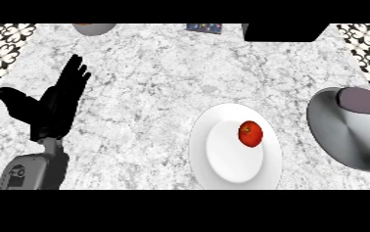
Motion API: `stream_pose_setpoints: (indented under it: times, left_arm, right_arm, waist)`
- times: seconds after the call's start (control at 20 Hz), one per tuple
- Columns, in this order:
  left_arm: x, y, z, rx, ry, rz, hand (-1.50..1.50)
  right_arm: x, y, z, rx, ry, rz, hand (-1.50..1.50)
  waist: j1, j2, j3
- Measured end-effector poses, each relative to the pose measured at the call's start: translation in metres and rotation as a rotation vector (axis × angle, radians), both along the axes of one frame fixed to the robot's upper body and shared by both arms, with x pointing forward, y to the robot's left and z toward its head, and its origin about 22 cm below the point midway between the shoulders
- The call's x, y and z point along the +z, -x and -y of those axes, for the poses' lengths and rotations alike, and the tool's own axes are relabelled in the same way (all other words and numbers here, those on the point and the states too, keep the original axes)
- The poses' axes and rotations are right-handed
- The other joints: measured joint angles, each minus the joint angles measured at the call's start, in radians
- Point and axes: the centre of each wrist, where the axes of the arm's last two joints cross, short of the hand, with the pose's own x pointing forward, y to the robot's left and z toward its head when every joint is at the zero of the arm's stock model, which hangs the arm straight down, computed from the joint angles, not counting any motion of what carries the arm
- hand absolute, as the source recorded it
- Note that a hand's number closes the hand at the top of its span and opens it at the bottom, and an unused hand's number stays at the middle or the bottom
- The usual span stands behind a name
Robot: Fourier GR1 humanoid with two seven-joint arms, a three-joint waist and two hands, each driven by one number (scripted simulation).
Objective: Pick the eggplant from the plate and place it in the pan
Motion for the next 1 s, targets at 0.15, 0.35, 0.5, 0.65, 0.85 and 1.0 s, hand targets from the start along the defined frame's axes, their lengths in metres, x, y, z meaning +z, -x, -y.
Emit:
stream_pose_setpoints:
  times: [0.15, 0.35, 0.5, 0.65, 0.85, 1.0]
  left_arm:
    - [0.000, 0.005, -0.002, -0.003, -0.001, -0.004, 0.00]
    - [0.001, 0.010, -0.004, -0.002, -0.004, -0.003, 0.00]
    - [0.001, 0.004, -0.005, -0.007, -0.002, 0.004, 0.00]
    - [0.003, 0.002, -0.001, -0.013, 0.002, 0.006, 0.00]
    - [0.002, 0.002, 0.001, -0.009, 0.000, 0.005, 0.00]
    - [0.001, 0.006, 0.000, -0.009, -0.006, 0.002, 0.00]
  right_arm:
    - [-0.026, -0.013, 0.006, 0.026, 0.003, -0.028, 1.50]
    - [-0.049, -0.032, 0.008, 0.015, 0.042, -0.074, 1.50]
    - [-0.062, -0.040, 0.017, -0.051, -0.005, -0.151, -1.50]
    - [-0.080, -0.044, 0.019, -0.094, -0.056, -0.231, -1.50]
    - [-0.099, -0.043, 0.027, -0.075, -0.104, -0.295, -1.50]
    - [-0.099, -0.043, 0.034, -0.052, -0.175, -0.281, -1.50]
  waist:
    - [0.003, 0.000, 0.000]
    - [0.008, 0.000, 0.000]
    - [0.013, 0.004, 0.000]
    - [0.014, 0.004, 0.001]
    - [0.012, 0.004, 0.001]
    - [0.012, 0.003, 0.001]
